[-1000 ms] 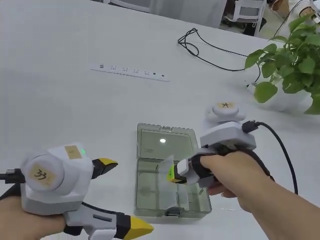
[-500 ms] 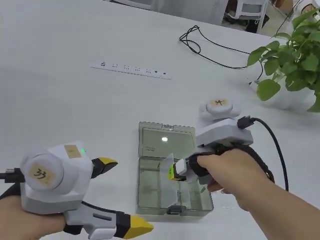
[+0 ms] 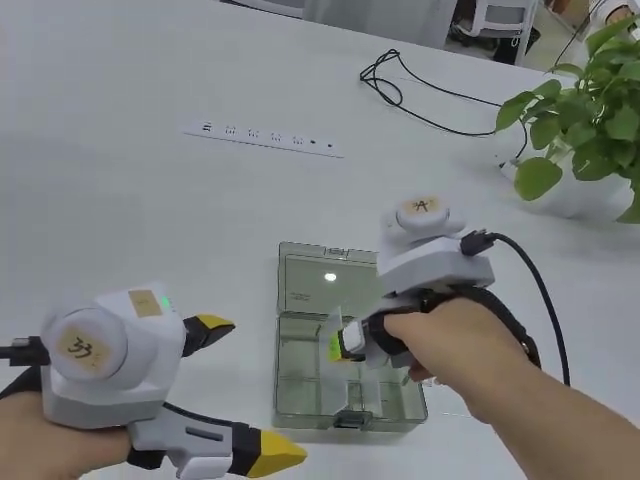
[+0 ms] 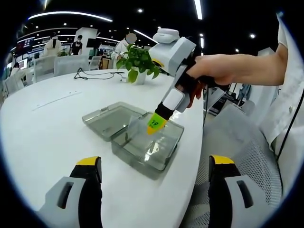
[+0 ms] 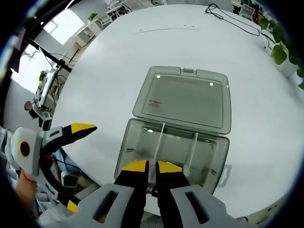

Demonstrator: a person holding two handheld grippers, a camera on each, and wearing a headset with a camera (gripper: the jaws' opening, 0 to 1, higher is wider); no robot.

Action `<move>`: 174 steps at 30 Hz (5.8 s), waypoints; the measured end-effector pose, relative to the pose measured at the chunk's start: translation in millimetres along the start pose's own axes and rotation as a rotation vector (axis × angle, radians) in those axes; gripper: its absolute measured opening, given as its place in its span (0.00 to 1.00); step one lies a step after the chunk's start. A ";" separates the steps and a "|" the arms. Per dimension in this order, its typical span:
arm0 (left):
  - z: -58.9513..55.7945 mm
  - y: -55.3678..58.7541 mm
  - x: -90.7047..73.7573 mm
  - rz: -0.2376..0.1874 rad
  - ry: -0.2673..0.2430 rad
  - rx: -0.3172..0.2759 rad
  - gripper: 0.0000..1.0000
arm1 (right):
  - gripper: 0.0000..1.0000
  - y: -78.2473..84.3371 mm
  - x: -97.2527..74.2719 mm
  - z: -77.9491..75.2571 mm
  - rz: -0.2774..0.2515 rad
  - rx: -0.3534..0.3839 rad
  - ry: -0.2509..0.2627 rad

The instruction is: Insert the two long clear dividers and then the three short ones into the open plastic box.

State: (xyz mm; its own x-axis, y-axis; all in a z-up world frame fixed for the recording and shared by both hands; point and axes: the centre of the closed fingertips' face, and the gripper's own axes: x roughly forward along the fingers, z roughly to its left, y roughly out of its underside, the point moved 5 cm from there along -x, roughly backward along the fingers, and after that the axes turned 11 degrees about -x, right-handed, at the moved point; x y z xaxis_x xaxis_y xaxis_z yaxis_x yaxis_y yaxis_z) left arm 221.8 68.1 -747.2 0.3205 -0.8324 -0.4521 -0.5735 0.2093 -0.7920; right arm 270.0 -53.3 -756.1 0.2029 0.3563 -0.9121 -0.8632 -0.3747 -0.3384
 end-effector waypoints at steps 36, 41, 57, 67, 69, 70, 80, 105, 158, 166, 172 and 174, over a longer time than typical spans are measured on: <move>0.9 -1.3 -7.4 0.013 -0.043 0.009 1.00 | 0.17 7.8 11.3 -2.2 -0.117 0.014 -0.183; -2.3 -4.6 -9.6 0.012 -0.055 0.014 1.00 | 0.20 5.5 0.2 -2.5 -0.160 0.006 -0.209; -10.6 -5.3 -17.5 0.017 -0.087 0.028 1.00 | 0.28 -0.4 -36.9 -8.0 -0.298 -0.062 -0.293; -13.7 -7.5 -19.7 0.008 -0.109 0.024 1.00 | 0.35 0.9 -62.7 -17.5 -0.372 -0.121 -0.373; -15.6 -8.4 -19.6 0.006 -0.111 0.024 1.00 | 0.37 1.2 -68.2 -21.4 -0.392 -0.136 -0.373; -16.1 -8.7 -19.6 0.005 -0.113 0.025 1.00 | 0.38 2.4 -71.4 -24.1 -0.397 -0.153 -0.375; -19.5 -11.1 -20.3 0.002 -0.121 0.032 1.00 | 0.51 19.1 -92.3 -43.8 -0.415 -0.432 -0.340; -17.7 -12.7 -17.1 0.015 -0.102 0.048 1.00 | 0.55 68.9 -69.3 -106.0 -0.106 -0.943 -0.241; -10.3 -11.2 -19.3 0.017 -0.103 0.034 1.00 | 0.33 81.5 -8.7 -140.6 0.183 -1.333 -0.140; -10.5 -15.4 -19.8 0.016 -0.098 0.041 1.00 | 0.33 76.4 -22.3 -136.9 0.124 -1.302 -0.103; -13.5 -24.3 -18.8 -0.005 -0.088 0.029 1.00 | 0.33 68.6 -41.5 -129.0 0.055 -1.275 -0.065; -14.6 -28.9 -17.5 -0.022 -0.082 0.005 1.00 | 0.33 65.2 -47.9 -126.3 0.035 -1.276 -0.049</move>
State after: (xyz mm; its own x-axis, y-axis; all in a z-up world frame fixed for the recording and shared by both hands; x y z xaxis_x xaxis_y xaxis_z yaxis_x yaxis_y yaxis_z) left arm 221.7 69.1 -710.4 0.3939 -0.7922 -0.4661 -0.5617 0.1939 -0.8043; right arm 262.3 -202.9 -763.7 0.1487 0.3506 -0.9246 0.1924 -0.9274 -0.3207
